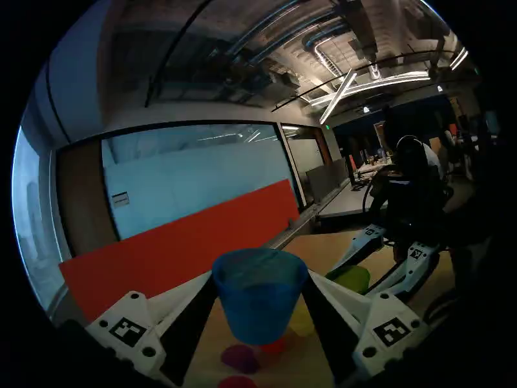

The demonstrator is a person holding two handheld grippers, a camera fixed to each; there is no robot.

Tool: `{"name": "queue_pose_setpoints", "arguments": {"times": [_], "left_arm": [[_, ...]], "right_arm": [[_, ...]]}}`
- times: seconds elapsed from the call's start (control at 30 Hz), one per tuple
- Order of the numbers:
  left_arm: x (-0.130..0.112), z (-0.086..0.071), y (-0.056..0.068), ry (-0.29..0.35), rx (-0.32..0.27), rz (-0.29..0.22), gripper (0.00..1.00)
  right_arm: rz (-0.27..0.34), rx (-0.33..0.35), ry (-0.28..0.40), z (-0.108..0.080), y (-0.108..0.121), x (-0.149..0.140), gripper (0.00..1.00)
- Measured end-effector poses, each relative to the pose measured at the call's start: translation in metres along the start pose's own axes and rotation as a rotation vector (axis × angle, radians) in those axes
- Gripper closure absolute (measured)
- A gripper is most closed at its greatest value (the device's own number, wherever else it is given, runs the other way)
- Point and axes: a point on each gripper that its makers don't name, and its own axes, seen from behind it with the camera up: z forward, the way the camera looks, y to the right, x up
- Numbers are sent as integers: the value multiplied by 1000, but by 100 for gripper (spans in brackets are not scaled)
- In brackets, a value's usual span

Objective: Pour water

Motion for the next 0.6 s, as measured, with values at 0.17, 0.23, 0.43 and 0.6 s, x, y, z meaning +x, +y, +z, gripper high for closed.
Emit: {"name": "queue_pose_setpoints", "arguments": {"times": [0.17, 0.23, 0.43, 0.6], "left_arm": [[10, 3, -1, 5, 3, 57, 14], [13, 4, -2, 6, 5, 77, 14], [18, 6, -4, 7, 10, 126, 14], [21, 7, -7, 7, 18, 171, 14]], "right_arm": [[2, 17, 3, 5, -7, 0, 7], [2, 23, 4, 7, -10, 0, 7], [0, 42, 3, 12, -17, -1, 7], [-8, 55, 0, 15, -23, -1, 7]]}}
